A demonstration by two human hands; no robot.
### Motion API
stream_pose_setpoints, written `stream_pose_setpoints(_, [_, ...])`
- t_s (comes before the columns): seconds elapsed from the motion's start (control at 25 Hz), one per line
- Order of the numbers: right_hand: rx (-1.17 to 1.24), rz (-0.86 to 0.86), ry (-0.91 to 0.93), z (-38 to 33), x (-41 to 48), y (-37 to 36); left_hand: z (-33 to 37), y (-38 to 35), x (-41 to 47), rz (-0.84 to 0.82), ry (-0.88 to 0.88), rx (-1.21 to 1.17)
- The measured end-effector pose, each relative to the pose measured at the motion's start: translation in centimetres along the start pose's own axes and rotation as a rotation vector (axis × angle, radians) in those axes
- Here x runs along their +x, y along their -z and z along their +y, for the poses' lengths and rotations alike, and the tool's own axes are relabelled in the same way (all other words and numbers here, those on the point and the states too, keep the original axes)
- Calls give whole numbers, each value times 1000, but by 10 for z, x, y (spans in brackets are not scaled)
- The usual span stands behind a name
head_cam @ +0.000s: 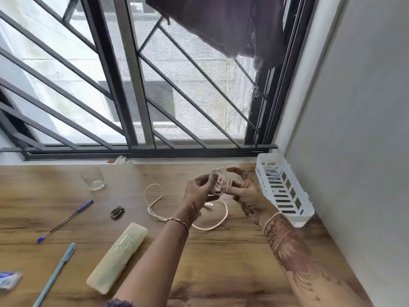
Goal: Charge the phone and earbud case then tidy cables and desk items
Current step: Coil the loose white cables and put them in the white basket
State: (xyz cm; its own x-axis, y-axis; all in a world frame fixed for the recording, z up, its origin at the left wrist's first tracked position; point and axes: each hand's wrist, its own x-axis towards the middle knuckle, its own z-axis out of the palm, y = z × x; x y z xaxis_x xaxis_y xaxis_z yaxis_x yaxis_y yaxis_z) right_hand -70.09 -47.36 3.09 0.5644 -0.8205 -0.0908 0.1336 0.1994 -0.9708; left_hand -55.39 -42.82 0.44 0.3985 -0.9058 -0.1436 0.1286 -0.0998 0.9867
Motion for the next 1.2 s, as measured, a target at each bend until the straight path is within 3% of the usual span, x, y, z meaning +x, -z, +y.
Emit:
stream_pose_setpoints(0.24, [-383, 207, 224, 3, -6, 17, 1, -37, 2, 20, -25, 70])
stream_pose_setpoints(0.52, [-577, 448, 287, 3, -3, 47, 2, -79, 21, 40, -68, 99])
stream_pose_setpoints(0.72, [-750, 590, 335, -12, 2, 80, 0, -110, 26, -76, -35, 107])
stream_pose_setpoints(0.96, [-779, 590, 110, -23, 17, 131, -3, -136, 39, -99, -16, 82])
stream_pose_setpoints(1.2, [-1362, 539, 15, -26, 30, 163, -17, -143, 53, -100, 149, 132])
